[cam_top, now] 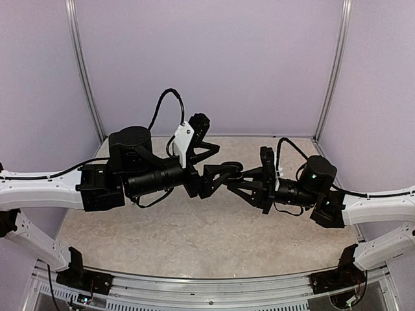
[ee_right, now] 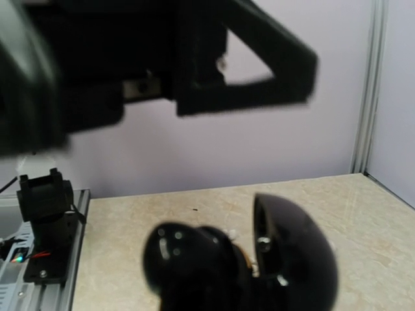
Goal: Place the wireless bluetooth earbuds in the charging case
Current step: Adjust the right earbud in the right side groove of the charging case.
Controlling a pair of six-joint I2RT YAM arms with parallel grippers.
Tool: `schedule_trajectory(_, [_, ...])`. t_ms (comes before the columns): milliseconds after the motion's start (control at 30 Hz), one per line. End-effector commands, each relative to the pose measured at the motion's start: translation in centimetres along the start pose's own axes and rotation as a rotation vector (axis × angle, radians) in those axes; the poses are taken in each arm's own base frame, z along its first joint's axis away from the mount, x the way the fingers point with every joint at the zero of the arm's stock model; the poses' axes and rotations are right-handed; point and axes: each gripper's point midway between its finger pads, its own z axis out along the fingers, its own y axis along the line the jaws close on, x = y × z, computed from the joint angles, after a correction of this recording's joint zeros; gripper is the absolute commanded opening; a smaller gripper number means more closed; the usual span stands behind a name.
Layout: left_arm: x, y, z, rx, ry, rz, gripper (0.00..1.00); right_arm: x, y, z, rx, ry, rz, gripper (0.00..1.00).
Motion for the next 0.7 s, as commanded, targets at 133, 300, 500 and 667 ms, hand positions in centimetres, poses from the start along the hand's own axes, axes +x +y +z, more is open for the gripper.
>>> schedule_trajectory(133, [1.3,0.6,0.9,-0.004,0.043,-0.03,0.76,-1.4,1.0,0.2,-0.057,-0.042,-0.022,0.0])
schedule_trajectory(300, [1.6,0.8,1.1,-0.016,0.05,-0.035,0.76,-1.5,1.2,0.1,-0.066,-0.044,-0.027,0.0])
schedule_trajectory(500, [1.9,1.6,1.2,-0.045,0.059,-0.04,0.76,-1.7,1.4,0.1,-0.076,-0.051,-0.033,0.0])
schedule_trajectory(667, [2.2,1.8,1.3,-0.052,0.069,-0.039,0.76,-2.0,1.7,-0.1,-0.087,-0.061,-0.039,0.0])
